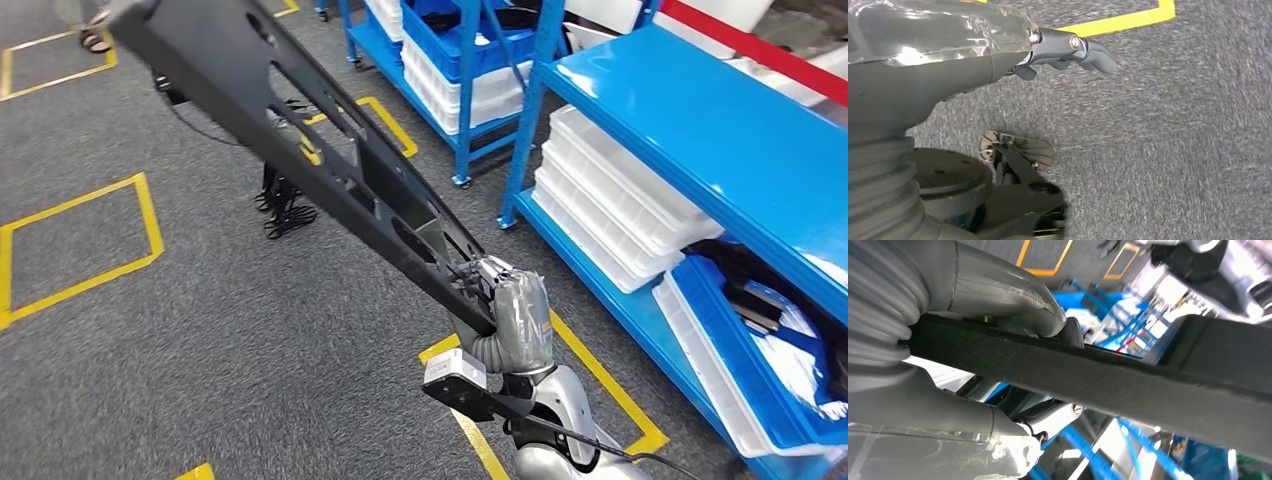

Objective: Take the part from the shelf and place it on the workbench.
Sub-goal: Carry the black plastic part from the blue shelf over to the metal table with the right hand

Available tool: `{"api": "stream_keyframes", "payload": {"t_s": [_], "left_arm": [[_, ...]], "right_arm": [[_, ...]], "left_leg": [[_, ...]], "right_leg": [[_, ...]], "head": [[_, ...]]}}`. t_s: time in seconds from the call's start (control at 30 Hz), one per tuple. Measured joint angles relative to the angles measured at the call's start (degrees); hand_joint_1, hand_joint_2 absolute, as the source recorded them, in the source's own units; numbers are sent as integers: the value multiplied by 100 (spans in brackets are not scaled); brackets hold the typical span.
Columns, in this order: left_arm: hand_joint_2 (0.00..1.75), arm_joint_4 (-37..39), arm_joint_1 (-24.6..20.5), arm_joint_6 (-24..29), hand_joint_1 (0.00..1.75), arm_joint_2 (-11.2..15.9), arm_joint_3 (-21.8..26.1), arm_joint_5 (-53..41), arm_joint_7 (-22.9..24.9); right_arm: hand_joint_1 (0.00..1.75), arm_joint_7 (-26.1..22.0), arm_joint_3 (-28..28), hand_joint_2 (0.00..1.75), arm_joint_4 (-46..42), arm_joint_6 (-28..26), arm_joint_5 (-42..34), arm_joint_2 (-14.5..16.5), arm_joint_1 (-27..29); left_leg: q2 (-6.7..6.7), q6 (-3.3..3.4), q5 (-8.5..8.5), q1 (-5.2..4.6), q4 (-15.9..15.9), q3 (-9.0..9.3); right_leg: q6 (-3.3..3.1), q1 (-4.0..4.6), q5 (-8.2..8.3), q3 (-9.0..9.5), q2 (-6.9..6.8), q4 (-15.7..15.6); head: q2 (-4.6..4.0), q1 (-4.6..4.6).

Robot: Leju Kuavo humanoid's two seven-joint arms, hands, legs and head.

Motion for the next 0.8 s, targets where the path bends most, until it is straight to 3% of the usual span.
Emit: {"api": "stream_keyframes", "payload": {"t_s": [0.07, 0.1, 0.17, 0.23, 0.27, 0.33, 0.37, 0.43, 0.5, 0.53, 0.57, 0.6, 0.67, 0.7, 0.73, 0.8], "left_arm": [[175, 0, 8, 0, 0, 0, 0, -7, -1], [175, -1, 12, 0, 0, 0, 0, -14, -1], [175, -1, 12, 0, 0, 0, 0, -38, -1], [175, 0, 4, 0, 0, 0, 0, -60, -1], [175, -1, 2, 0, 0, 0, 0, -67, -1], [175, -1, 4, -2, 0, 1, 0, -93, 7], [175, -1, 6, -4, 0, 1, 0, -109, 14], [175, -1, -6, -14, 0, 1, 0, -139, 32], [175, -1, -29, -28, 0, 1, 0, -161, 49], [175, -1, -38, -34, 0, 1, 0, -168, 57], [175, -1, -43, -38, 0, 3, -1, -172, 66], [175, -2, -45, -42, 0, 5, -1, -172, 74], [175, -2, -54, -50, 0, 9, -3, -172, 85], [175, -2, -64, -55, 0, 12, -4, -172, 88], [175, -2, -75, -57, 0, 15, -4, -173, 90], [175, -2, -85, -61, 0, 27, -4, -173, 95]], "right_arm": [[175, -3, 0, 175, 0, -1, -1, 0, 9], [175, -4, 0, 175, 0, -1, 1, 0, 11], [175, -8, 1, 175, -1, -1, 9, 0, 12], [175, -9, 1, 175, -1, -1, 16, 0, 11], [175, -8, 1, 175, -1, -1, 18, 1, 11], [175, 2, 1, 175, -1, -1, 26, 1, 12], [175, 12, 1, 175, -1, -1, 31, 0, 15], [175, 29, 1, 175, -2, -2, 49, -1, 21], [175, 28, 1, 175, -2, -3, 65, 0, 52], [175, 21, 1, 175, -2, -3, 73, 0, 78], [175, 6, 1, 175, -2, -3, 80, 0, 102], [175, -16, 1, 175, -2, -3, 86, 1, 119], [175, -75, 1, 175, -2, -3, 93, 9, 127], [175, -98, 2, 175, -3, -3, 90, 17, 128], [175, -116, 2, 175, -4, -3, 86, 28, 131], [175, -131, 3, 175, -6, -4, 74, 50, 141]], "left_leg": [[64, -7, -80, 18, 406, -219], [81, 6, 37, 21, 292, -166], [224, 72, 416, -3, -457, 206], [421, 144, 620, -67, -1064, 499], [468, 170, 621, -97, -1164, 534], [366, 214, 632, -109, -1208, 543], [312, 241, 649, -92, -1261, 573], [207, 311, 690, -47, -1370, 649], [86, 356, 694, -38, -1389, 669], [14, 365, 687, -40, -1383, 669], [-66, 367, 678, -42, -1372, 669], [-146, 360, 667, -39, -1354, 671], [-298, 319, 623, -22, -1287, 667], [-365, 286, 594, -20, -1233, 652], [-424, 254, 570, -19, -1187, 630], [-509, 194, 557, -18, -1149, 589]], "right_leg": [[-10, 14, -24, 14, -158, 2], [-6, 19, -40, 30, -230, 2], [14, 26, -84, 90, -363, -2], [54, 43, -127, 144, -469, -12], [76, 47, -138, 162, -516, -25], [125, 53, -155, 209, -598, -67], [149, 47, -187, 232, -553, -58], [174, 39, -393, 135, -274, 228], [175, 31, -710, -220, 13, 921], [179, 31, -796, -408, 62, 1240], [184, 29, -780, -535, 83, 1409], [188, 25, -642, -557, 93, 1348], [193, 3, -202, -341, 181, 715], [194, -4, -57, -214, 276, 393], [186, -10, 14, -132, 352, 185], [145, 10, -1, -100, 397, 100]], "head": [[0, -2], [0, -3], [0, -1], [0, 2], [0, 3], [0, 1], [0, 8], [0, 27], [0, 51], [0, 62], [0, 68], [0, 71], [0, 79], [0, 84], [0, 90], [0, 84]]}}
